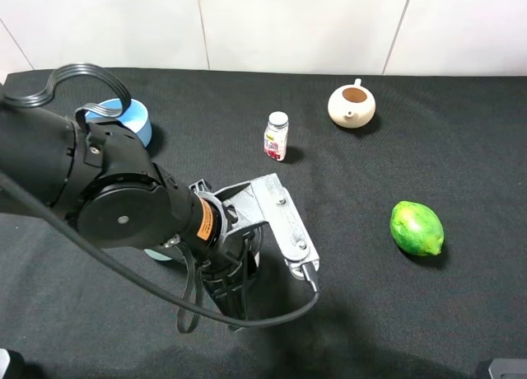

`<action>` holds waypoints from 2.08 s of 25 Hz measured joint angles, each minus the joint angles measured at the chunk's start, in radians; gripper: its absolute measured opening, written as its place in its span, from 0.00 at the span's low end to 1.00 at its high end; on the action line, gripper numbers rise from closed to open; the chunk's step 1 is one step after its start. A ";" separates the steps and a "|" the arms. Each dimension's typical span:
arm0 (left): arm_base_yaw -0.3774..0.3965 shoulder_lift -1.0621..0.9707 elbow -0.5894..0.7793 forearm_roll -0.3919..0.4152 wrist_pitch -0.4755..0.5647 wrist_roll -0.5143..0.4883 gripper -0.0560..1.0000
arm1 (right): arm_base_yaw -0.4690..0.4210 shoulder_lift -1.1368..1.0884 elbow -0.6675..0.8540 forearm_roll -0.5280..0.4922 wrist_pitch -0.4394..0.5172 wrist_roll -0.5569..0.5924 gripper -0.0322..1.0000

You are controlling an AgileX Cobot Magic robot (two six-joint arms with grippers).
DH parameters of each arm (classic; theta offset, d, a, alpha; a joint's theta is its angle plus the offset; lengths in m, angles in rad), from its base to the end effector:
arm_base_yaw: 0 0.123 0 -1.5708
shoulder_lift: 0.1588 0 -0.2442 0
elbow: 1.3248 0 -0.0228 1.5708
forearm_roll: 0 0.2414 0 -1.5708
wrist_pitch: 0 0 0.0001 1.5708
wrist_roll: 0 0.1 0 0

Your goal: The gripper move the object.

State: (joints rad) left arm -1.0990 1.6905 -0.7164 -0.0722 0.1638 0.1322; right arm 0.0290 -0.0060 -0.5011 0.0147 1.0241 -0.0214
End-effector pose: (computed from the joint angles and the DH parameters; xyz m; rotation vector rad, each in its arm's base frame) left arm 0.1294 -0.2562 0.0983 1.4676 2.2325 -0.3666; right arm 0.0367 0.0023 0.2725 -0.0508 1.9999 0.0223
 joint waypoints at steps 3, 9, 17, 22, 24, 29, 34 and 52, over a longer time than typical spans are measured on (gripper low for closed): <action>0.000 0.000 0.000 0.000 0.001 -0.003 0.56 | 0.000 0.000 0.000 0.000 0.000 0.000 0.70; 0.000 0.000 0.000 0.000 0.003 -0.004 0.68 | 0.000 0.000 0.000 0.000 0.000 0.000 0.70; 0.000 0.000 -0.023 0.000 0.060 -0.009 0.75 | 0.000 0.000 0.000 0.000 0.000 0.000 0.70; 0.000 0.000 -0.085 0.000 0.168 -0.015 0.75 | 0.000 0.000 0.000 0.000 0.000 0.000 0.70; 0.000 0.000 -0.106 0.000 0.211 -0.024 0.76 | 0.000 0.000 0.000 0.000 0.000 0.000 0.70; 0.000 -0.006 -0.153 0.000 0.302 -0.046 0.77 | 0.000 0.000 0.000 0.000 0.000 0.000 0.70; 0.000 -0.050 -0.174 -0.001 0.349 -0.064 0.77 | 0.000 0.000 0.000 0.000 0.000 0.000 0.70; 0.000 -0.206 -0.282 0.095 0.612 -0.270 0.87 | 0.000 0.000 0.000 0.000 0.000 0.000 0.70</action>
State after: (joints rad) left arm -1.0990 1.4844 -0.9988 0.0225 0.7758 -0.1380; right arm 0.0290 -0.0060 -0.5011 0.0151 1.0241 -0.0214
